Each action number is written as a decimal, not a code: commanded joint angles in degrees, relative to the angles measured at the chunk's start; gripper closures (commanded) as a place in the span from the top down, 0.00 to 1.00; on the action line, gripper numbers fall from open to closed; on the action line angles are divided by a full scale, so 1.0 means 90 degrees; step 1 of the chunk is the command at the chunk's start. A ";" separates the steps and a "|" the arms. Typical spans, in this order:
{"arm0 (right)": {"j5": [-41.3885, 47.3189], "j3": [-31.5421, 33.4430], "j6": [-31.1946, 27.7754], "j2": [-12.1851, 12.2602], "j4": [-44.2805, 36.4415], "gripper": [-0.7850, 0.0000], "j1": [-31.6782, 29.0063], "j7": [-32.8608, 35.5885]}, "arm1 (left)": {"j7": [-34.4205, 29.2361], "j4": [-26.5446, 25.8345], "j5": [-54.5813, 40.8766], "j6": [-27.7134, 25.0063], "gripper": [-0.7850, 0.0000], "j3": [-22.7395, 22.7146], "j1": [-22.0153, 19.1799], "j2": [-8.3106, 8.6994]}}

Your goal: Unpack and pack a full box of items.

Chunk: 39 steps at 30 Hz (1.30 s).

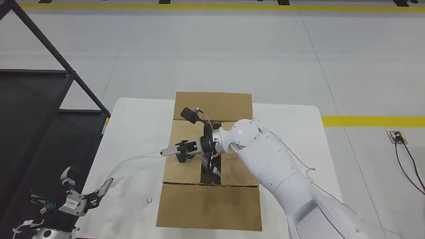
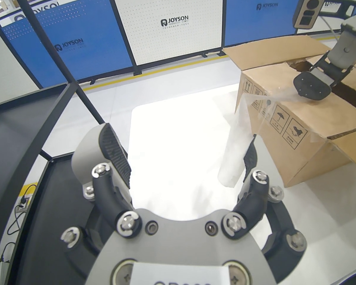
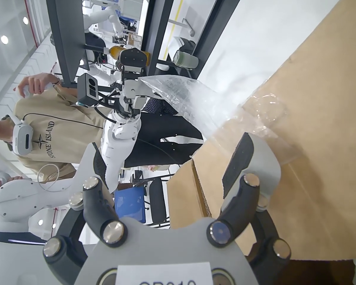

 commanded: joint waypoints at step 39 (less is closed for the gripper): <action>-0.0303 0.0250 0.0134 -0.0150 0.0315 1.00 0.0080 -0.0059 | 0.0482 -0.0119 -0.1338 -0.0060 1.00 -0.0584 0.0487 0.0043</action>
